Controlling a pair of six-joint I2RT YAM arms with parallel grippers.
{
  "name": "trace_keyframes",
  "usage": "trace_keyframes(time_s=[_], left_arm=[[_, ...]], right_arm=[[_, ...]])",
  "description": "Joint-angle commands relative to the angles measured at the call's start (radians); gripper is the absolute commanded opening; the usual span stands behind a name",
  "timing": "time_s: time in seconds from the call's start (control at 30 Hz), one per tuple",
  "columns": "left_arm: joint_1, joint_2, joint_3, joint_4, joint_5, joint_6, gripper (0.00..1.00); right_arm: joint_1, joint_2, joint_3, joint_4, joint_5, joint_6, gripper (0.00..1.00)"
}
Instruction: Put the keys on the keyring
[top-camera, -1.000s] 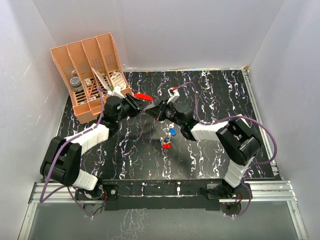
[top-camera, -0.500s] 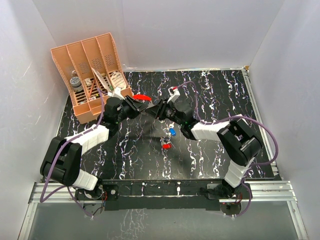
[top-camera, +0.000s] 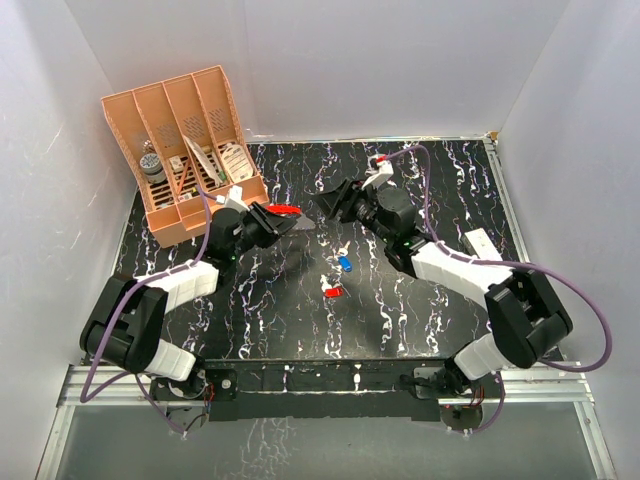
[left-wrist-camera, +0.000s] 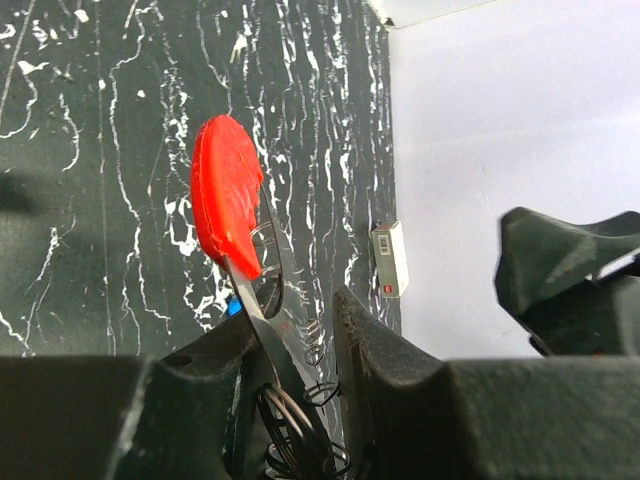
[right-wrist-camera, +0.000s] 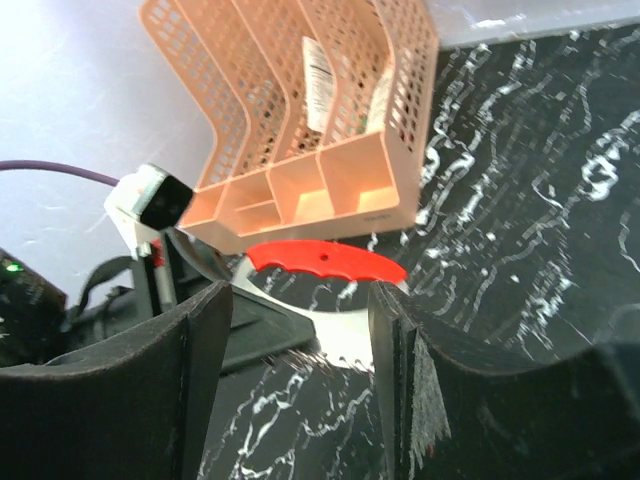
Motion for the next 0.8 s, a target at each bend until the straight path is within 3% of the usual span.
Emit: trace_keyframes(time_s=[0.0, 0.23, 0.57, 0.77], left_arm=[[0.001, -0.03, -0.025, 0.184, 0.038, -0.001, 0.0], [0.017, -0.028, -0.06, 0.297, 0.074, 0.007, 0.0], [0.031, 0.044, -0.123, 0.567, 0.156, 0.025, 0.0], [0.034, 0.093, -0.124, 0.644, 0.179, 0.035, 0.0]], right_arm=[[-0.023, -0.069, -0.02, -0.165, 0.095, -0.067, 0.56], [-0.057, -0.092, 0.0, -0.416, 0.158, -0.122, 0.56], [-0.059, -0.107, -0.042, -0.425, 0.147, -0.148, 0.56], [-0.065, -0.108, -0.046, -0.429, 0.139, -0.151, 0.56]])
